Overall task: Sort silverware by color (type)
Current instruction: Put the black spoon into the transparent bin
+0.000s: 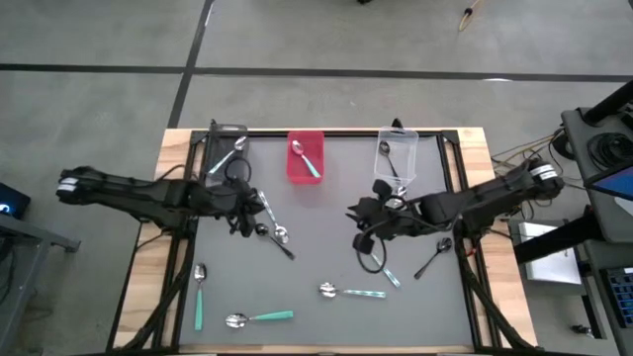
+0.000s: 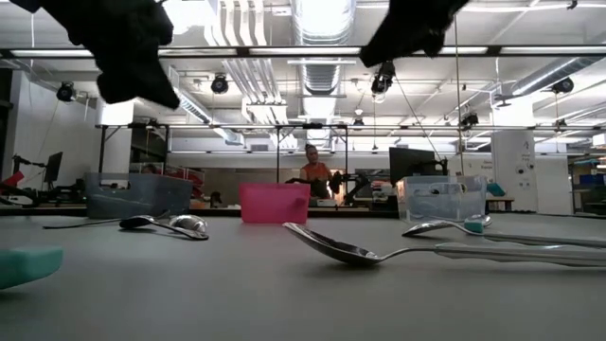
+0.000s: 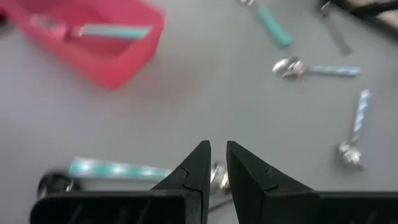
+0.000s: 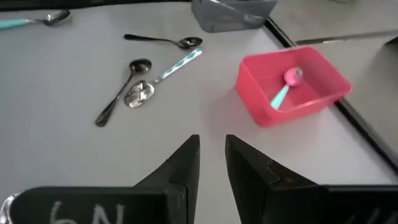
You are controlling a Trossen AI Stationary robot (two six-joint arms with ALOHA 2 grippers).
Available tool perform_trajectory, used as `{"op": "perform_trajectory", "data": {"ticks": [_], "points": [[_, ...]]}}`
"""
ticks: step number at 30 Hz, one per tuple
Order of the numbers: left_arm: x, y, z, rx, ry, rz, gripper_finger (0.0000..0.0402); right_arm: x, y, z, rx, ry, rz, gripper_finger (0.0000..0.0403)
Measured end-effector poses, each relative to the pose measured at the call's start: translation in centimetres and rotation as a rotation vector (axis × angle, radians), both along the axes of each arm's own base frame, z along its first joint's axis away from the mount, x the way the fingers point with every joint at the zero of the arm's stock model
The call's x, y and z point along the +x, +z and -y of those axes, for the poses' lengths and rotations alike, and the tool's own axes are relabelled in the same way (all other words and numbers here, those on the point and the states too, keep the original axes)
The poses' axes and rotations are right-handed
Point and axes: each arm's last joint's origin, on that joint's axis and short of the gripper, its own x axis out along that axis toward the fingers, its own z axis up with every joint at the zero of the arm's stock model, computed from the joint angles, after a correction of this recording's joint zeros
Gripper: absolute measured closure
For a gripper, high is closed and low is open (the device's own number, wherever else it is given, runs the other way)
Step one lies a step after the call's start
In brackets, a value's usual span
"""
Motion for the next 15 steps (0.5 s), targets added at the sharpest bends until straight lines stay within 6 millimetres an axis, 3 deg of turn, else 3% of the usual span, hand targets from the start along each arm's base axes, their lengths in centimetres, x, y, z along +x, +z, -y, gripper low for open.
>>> {"op": "perform_trajectory", "data": {"ticks": [7,15], "points": [[-0.4,-2.6,-0.2,-0.113,0.177,-0.242,0.0368,-1.4,-2.5,0.4,0.058,-0.039,0.041,0.0334],[-0.2,-5.4,-1.3,-0.143,0.376,-0.498,0.0382,-1.3,-3.0,0.4,0.061,-0.039,0.054,0.0337]]}}
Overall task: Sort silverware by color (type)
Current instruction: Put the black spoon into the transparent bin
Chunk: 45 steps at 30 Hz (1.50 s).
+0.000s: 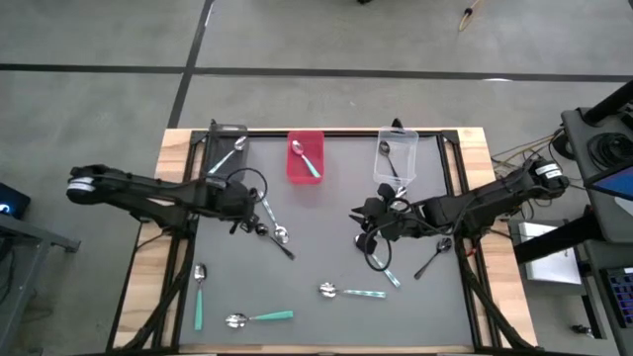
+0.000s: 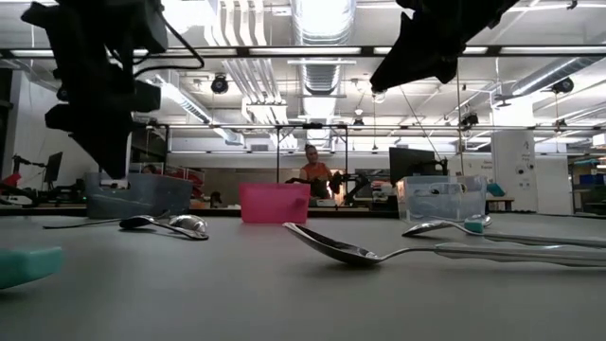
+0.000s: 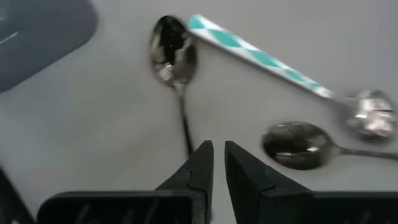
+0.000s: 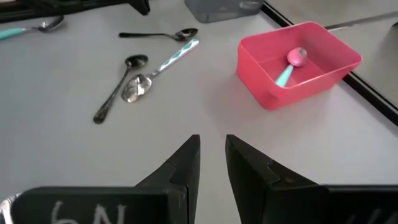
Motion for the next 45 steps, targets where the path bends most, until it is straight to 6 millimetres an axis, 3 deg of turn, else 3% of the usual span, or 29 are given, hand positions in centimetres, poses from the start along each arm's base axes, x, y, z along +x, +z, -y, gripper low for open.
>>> {"op": "perform_trajectory", "data": {"ticks": [9,23,36,45], "points": [[1.4,-2.3,-0.1,0.005,0.002,-0.128,0.0377,0.0,0.0,0.0,-0.001,0.0,-0.002,0.0333],[2.6,-4.9,-0.5,0.102,0.015,-0.239,0.0299,0.0,0.0,0.0,-0.001,-0.001,-0.002,0.0332],[2.8,-6.7,-0.5,0.122,0.026,-0.233,0.0316,0.0,0.0,0.0,0.003,-0.003,0.0,0.0339],[2.6,-6.6,-0.5,0.112,0.058,-0.2,0.0325,0.0,0.0,0.0,0.006,-0.005,0.001,0.0339]]}}
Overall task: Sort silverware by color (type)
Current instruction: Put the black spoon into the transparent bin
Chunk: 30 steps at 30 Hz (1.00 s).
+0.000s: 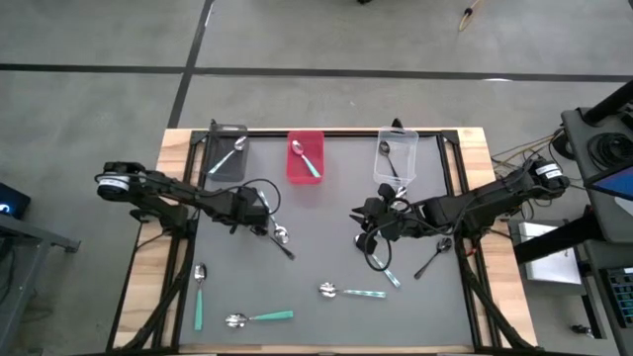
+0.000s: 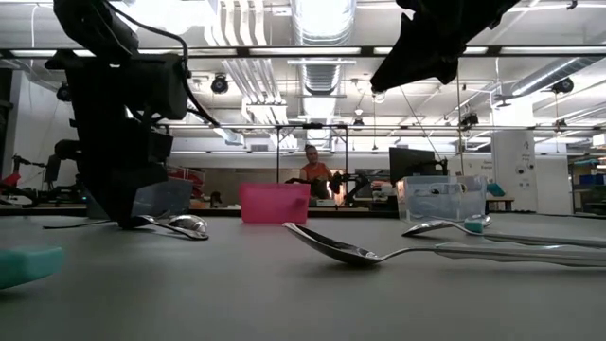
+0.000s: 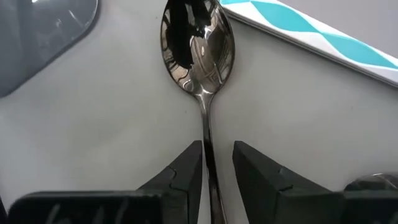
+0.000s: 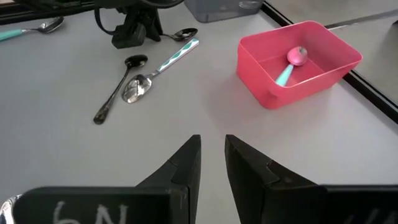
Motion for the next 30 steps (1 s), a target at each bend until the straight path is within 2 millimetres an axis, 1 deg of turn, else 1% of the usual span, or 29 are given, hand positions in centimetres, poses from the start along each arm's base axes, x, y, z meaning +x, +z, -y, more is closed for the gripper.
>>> {"op": "perform_trajectory", "data": {"ticks": [9,11,15,23,25,30], "points": [[0.0,0.1,0.0,-0.007,0.014,0.009,0.033,0.0,0.0,0.0,-0.007,0.005,-0.005,0.0339],[0.0,0.1,0.0,-0.008,0.018,0.012,0.0345,0.0,0.0,0.0,-0.007,0.005,-0.005,0.0339],[0.1,0.1,0.0,-0.014,0.022,0.022,0.0391,0.0,0.0,0.0,-0.007,0.004,-0.005,0.0339],[-0.2,0.3,0.4,-0.012,0.038,0.03,0.0399,0.0,0.0,0.0,-0.006,0.004,-0.003,0.0339],[-0.2,0.7,0.7,-0.007,0.024,0.045,0.0399,0.1,-0.1,0.0,0.003,-0.003,0.002,0.0339],[0.7,3.1,1.7,0.022,-0.049,0.142,0.04,1.2,-0.8,-0.3,0.023,-0.01,0.041,0.0339]]}}
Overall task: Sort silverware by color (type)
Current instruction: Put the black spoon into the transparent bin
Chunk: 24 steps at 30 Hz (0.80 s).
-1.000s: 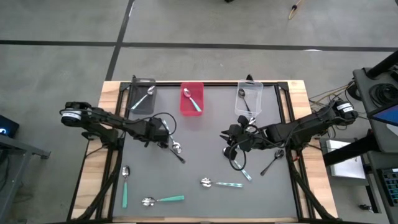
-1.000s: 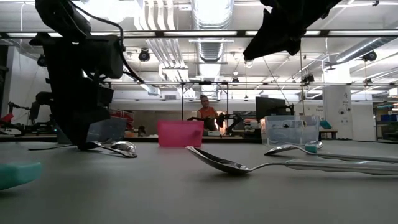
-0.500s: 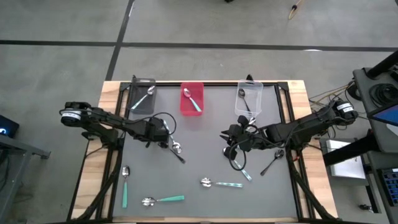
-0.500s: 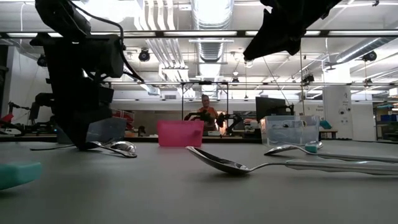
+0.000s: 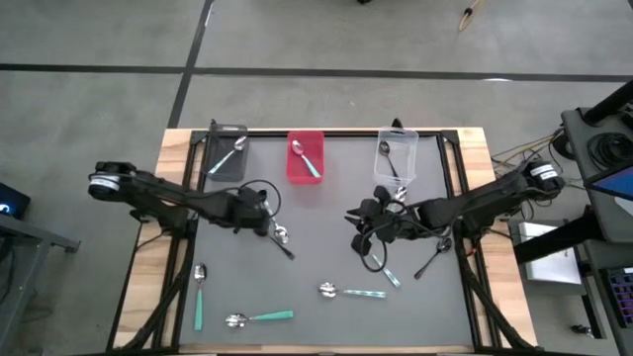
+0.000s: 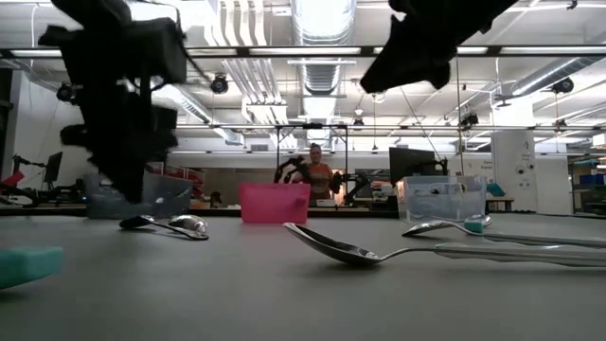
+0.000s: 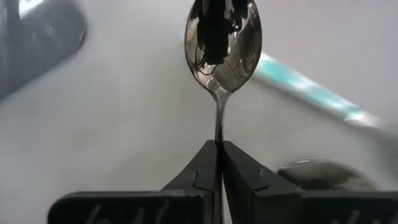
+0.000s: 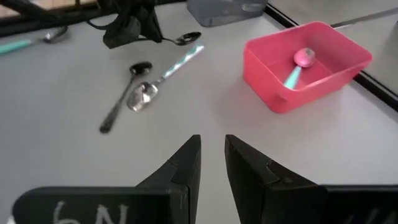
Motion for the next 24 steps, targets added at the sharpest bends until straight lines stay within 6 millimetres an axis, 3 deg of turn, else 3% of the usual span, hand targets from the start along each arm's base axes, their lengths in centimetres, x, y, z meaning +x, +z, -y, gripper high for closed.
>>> {"op": "perform_trajectory", "data": {"ticks": [6,10,13,16,24], "points": [[2.5,5.1,2.2,0.203,-0.207,0.163,0.0401,2.8,-2.1,-0.7,-0.007,0.013,0.077,0.0339],[4.3,8.6,4.6,0.433,-0.404,0.233,0.0401,4.6,-3.6,-0.9,-0.105,-0.053,0.143,0.0339],[5.6,10.1,6.5,0.581,-0.522,0.225,0.0401,5.7,-4.5,-1.0,-0.186,-0.1,0.198,0.0339],[6.6,10.7,7.8,0.684,-0.569,0.192,0.0401,6.7,-4.8,-1.2,-0.251,-0.102,0.276,0.0339],[8.0,8.9,8.9,0.77,-0.551,0.116,0.0401,7.3,-3.5,-3.0,-0.42,-0.064,0.468,0.034]]}}
